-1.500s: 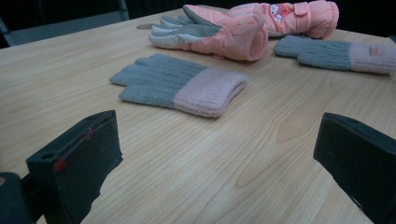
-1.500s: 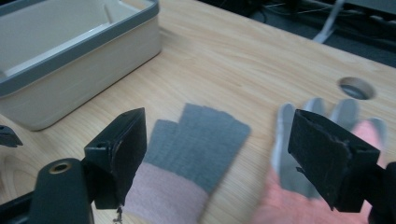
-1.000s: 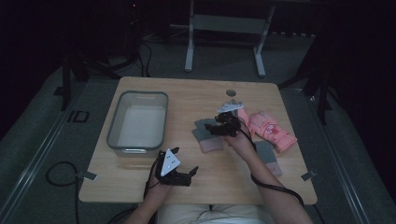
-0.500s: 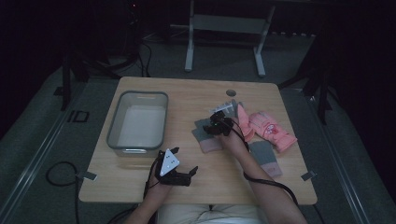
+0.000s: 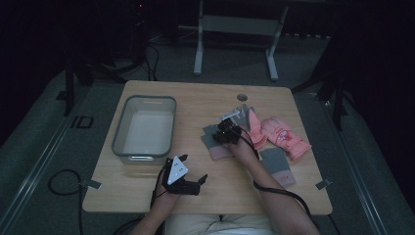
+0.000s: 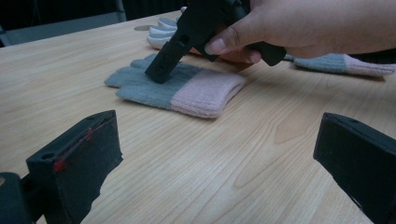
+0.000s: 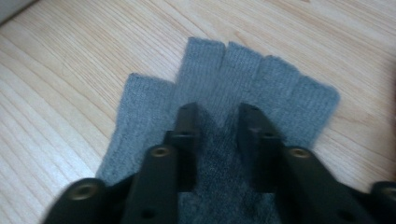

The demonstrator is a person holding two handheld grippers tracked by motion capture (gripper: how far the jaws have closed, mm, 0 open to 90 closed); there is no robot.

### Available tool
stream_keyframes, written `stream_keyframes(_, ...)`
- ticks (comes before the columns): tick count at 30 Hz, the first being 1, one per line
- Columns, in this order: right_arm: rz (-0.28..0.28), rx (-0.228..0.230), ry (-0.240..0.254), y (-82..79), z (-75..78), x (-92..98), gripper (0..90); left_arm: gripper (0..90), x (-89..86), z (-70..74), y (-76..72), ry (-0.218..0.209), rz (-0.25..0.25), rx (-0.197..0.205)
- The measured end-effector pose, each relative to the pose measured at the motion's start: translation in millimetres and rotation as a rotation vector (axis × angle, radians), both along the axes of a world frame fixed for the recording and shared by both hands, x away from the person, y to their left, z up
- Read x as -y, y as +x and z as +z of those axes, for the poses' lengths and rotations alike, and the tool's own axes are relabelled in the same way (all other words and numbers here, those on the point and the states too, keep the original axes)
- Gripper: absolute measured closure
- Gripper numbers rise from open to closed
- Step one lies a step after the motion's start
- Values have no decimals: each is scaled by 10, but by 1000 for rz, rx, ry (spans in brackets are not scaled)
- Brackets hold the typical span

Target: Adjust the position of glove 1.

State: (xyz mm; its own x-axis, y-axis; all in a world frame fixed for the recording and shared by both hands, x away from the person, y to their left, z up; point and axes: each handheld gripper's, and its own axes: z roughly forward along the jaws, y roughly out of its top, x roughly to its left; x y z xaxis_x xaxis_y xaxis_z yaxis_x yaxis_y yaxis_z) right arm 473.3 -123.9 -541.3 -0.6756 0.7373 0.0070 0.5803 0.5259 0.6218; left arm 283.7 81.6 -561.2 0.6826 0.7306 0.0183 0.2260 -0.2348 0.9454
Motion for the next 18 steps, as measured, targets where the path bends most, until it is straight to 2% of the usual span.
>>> stream_keyframes(4,-20,7,7,-25,0,-33,810,4,-5,0,1,-4,1,-1)
stream_keyframes(7,-39,7,22,-54,61,-38,845,4,-5,1,-3,-2,4,2)
stream_keyframes(9,-46,14,45,-117,169,-29,846,4,-6,1,-5,-2,5,4)
stream_keyframes(12,-62,61,83,-263,392,9,848,4,-8,0,-4,-8,9,2)
stream_keyframes(14,-74,83,121,-390,567,53,850,3,-10,0,-5,-7,11,2)
stream_keyframes(18,-117,132,168,-648,827,140,851,4,-6,0,-8,-6,16,4)
